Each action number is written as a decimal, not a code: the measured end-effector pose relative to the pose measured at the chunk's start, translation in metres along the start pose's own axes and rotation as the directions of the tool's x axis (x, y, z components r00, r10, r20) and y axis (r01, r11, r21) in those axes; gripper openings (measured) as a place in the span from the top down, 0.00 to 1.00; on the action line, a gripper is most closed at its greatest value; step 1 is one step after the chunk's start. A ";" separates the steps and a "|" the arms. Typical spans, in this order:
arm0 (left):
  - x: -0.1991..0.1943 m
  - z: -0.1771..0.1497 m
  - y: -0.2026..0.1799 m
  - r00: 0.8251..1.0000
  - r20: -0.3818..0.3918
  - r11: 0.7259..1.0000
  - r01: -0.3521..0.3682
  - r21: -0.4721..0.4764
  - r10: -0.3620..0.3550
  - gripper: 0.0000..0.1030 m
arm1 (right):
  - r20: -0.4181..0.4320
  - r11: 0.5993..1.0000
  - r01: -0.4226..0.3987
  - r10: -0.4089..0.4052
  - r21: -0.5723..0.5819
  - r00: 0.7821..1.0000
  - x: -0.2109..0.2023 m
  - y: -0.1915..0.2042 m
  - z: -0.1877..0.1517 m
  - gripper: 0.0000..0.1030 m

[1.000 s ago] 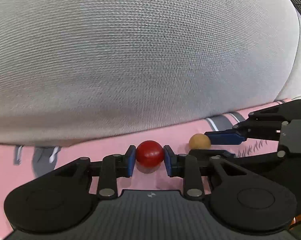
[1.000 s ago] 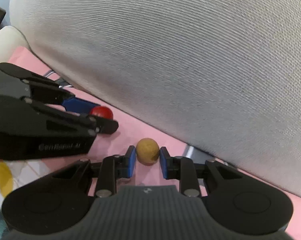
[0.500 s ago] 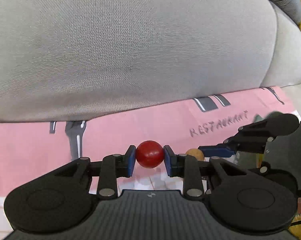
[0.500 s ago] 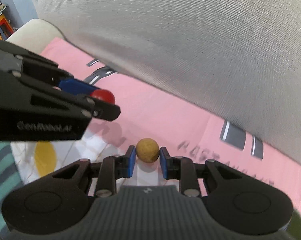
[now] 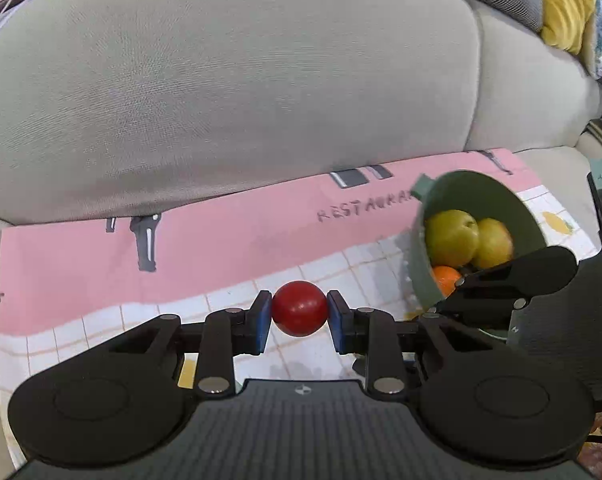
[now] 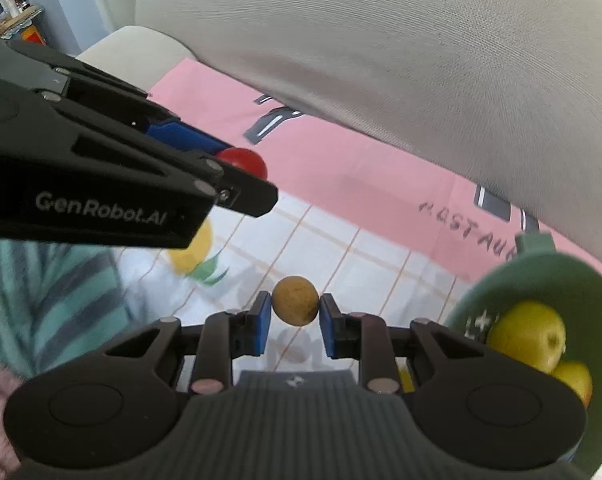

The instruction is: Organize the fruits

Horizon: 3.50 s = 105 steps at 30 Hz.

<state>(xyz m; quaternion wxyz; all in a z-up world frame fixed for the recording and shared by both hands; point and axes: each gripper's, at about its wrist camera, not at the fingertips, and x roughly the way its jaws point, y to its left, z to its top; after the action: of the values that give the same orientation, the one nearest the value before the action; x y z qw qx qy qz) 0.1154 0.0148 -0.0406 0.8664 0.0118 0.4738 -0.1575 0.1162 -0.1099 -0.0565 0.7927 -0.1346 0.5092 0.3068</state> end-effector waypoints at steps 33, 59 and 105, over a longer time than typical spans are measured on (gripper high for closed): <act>-0.010 -0.012 -0.126 0.980 -0.015 0.963 0.200 0.180 -0.201 0.68 | 0.123 0.945 0.122 -0.165 0.304 0.978 -0.101 -0.063 -0.142 0.78; 0.090 0.034 -0.141 0.984 -0.163 0.955 0.114 0.274 -0.071 0.68 | 0.102 0.915 0.101 -0.152 0.390 0.983 -0.047 -0.152 -0.091 0.78; 0.061 0.040 -0.124 0.994 -0.055 0.952 0.103 0.289 -0.091 0.41 | 0.149 0.850 0.110 -0.215 0.516 0.965 -0.074 -0.155 -0.081 0.39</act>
<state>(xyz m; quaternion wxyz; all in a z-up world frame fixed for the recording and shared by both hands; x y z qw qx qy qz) 0.1436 -0.1254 -0.0528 0.8364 0.1192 0.4631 -0.2678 0.1322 -0.2990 -0.0422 0.8708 0.0656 0.4753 0.1070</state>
